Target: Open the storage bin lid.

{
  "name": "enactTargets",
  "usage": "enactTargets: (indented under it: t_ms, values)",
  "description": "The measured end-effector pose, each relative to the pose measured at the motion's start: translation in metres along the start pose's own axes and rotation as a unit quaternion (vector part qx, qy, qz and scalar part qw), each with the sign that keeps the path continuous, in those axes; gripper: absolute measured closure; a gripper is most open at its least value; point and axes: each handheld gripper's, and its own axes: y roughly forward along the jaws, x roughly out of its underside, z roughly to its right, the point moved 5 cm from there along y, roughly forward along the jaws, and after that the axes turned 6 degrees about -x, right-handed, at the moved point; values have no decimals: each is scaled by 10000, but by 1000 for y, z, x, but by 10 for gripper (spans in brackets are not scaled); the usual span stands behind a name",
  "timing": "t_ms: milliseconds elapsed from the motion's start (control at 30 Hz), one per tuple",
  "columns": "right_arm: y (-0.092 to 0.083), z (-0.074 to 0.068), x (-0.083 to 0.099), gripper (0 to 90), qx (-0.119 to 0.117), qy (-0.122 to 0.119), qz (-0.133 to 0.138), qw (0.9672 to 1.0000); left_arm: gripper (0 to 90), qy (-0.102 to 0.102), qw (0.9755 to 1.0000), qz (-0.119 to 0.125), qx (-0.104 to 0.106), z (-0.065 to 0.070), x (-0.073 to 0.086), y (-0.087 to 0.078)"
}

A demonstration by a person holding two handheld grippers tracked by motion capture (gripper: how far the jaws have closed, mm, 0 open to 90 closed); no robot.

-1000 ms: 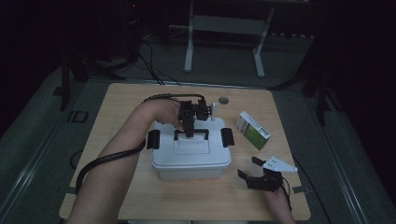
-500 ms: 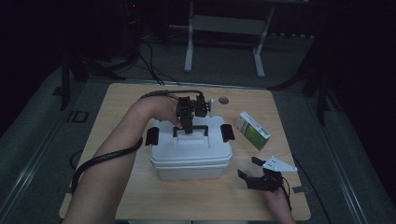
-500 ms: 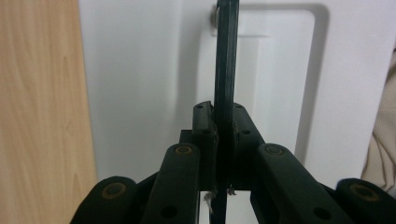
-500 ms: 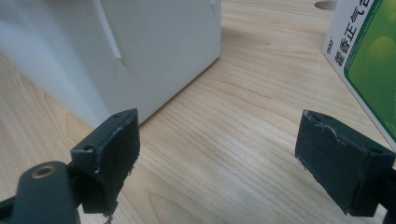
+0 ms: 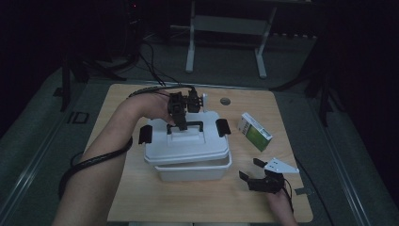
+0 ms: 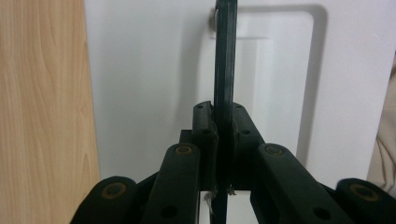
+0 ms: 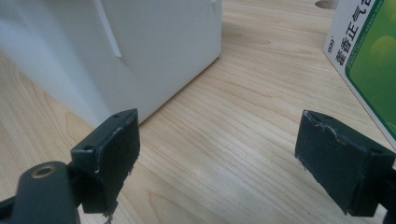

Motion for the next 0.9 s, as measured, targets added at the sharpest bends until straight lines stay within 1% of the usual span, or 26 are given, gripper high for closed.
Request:
enactTargets:
  t_ms: [33,167,267,500,600,700,800,867,900]
  values:
    - [0,0,0,137,0,2,-3,10000,837,-19,10000,-10,-38,0,3,-1]
    - [0,0,1,137,4,1,-15,10000,837,-96,9999,-42,-64,1,13,-3]
    - [0,0,1,137,16,12,-13,10000,837,-161,9998,-21,-76,1,20,-7]
    - [1,0,1,137,23,3,-19,10000,837,-393,9992,-28,-108,3,45,-12]
    - [1,0,1,137,4,35,-8,10000,836,-480,9988,-61,-117,3,54,-13]
    - [0,1,0,137,24,51,5,10000,836,-531,9984,-106,-128,4,63,-15]
    - [0,2,0,137,39,65,14,10000,836,-597,9981,-71,-134,5,71,-17]
    - [0,1,0,137,44,56,4,10000,836,-679,9976,-19,-146,6,78,-20]
    - [1,1,0,137,44,45,-1,10000,836,-673,9976,-34,-177,6,81,-21]
